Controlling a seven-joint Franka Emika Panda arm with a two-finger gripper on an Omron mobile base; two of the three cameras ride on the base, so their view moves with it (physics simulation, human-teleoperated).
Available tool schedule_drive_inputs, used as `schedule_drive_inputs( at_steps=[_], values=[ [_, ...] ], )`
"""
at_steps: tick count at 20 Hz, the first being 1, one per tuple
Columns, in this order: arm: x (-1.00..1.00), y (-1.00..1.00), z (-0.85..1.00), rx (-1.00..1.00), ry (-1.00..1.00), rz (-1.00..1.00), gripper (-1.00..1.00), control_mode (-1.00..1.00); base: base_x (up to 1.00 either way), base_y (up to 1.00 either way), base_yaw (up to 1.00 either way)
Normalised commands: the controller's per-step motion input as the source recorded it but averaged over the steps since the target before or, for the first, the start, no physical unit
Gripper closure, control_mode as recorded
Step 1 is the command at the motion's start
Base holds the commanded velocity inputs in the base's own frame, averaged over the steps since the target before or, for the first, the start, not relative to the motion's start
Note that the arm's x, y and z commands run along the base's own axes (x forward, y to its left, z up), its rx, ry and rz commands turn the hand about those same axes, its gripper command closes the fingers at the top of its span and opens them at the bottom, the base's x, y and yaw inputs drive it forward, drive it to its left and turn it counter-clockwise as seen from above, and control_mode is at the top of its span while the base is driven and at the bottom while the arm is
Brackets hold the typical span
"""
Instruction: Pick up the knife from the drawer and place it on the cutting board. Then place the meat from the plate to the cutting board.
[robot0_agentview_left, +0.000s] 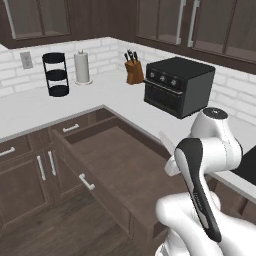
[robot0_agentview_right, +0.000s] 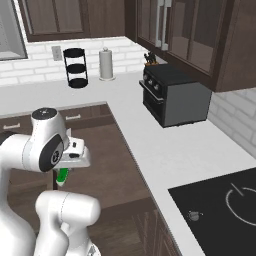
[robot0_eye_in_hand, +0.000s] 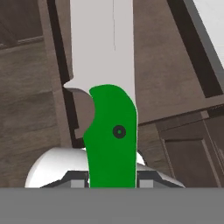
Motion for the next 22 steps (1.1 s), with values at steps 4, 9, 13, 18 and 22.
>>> schedule_drive_inputs(
  at_steps=[4, 9, 13, 18, 22],
  values=[
    [0.0, 0.0, 0.0, 0.0, 0.0, 0.0, 1.0, -1.0, 0.0, 0.0, 0.0],
    [0.0, 0.0, 0.0, 0.0, 0.0, 0.0, 1.0, -1.0, 0.0, 0.0, 0.0],
    [-0.04, 0.0, 0.0, 0.0, 0.0, 0.0, 1.0, 1.0, -0.2, 0.01, 0.02],
    [0.0, 0.0, 0.0, 0.0, 0.0, 0.0, 1.0, 1.0, -0.65, 0.16, 0.29],
    [0.0, 0.0, 0.0, 0.0, 0.0, 0.0, 1.0, 1.0, -0.6, 0.32, 0.5]
  ],
)
